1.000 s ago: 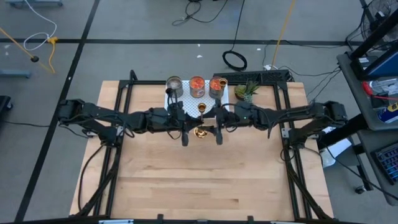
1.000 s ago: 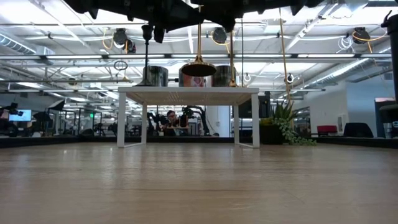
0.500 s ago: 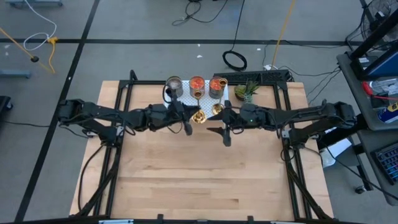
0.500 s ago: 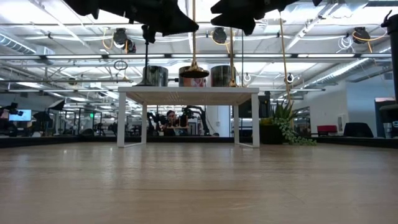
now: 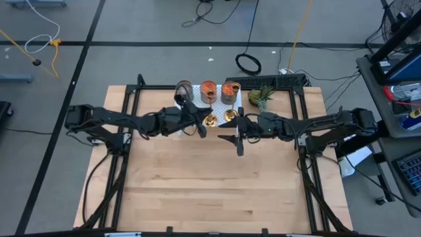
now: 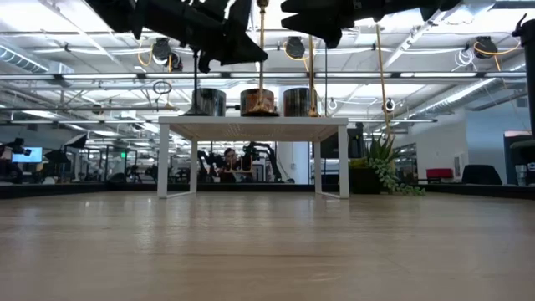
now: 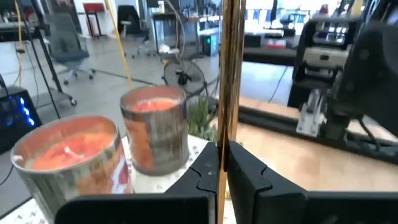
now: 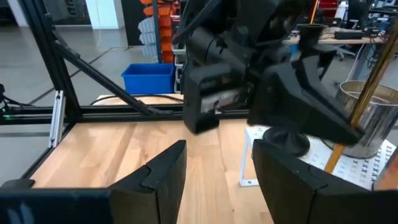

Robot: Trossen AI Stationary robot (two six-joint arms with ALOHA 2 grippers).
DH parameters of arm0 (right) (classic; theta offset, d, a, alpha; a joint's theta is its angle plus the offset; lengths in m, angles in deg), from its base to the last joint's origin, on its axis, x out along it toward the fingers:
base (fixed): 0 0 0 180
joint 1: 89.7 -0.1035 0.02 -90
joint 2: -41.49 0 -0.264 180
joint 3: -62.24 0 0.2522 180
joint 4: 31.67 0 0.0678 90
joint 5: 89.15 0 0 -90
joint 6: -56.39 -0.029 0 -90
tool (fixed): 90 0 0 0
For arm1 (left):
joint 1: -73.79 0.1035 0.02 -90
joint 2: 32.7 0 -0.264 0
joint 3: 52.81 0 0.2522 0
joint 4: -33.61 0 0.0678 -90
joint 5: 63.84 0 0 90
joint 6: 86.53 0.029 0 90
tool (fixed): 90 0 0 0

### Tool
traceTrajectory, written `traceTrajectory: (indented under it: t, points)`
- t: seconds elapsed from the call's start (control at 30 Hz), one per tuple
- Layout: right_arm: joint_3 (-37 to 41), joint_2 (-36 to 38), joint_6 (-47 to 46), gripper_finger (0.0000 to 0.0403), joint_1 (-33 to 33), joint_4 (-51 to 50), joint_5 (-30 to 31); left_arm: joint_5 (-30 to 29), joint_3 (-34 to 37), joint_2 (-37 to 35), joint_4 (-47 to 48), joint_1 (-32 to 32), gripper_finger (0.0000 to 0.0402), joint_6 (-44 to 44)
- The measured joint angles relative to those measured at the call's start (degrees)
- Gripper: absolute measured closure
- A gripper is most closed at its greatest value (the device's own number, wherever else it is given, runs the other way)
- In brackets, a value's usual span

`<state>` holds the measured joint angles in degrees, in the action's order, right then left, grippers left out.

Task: Pick & Place candle stick holders
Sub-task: Put the gold candle holder on the shelf aligned with the other candle holders

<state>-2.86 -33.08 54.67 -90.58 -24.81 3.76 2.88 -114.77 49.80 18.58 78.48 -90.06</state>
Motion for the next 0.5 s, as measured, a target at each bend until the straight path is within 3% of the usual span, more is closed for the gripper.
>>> traceTrajectory:
  t: [0.5]
  points:
    - [0.03,-0.01,0.0,0.0222,0.02,0.18,0.0,-4.32,-0.07,3.92,-5.71,1.29,0.0387,2.38]
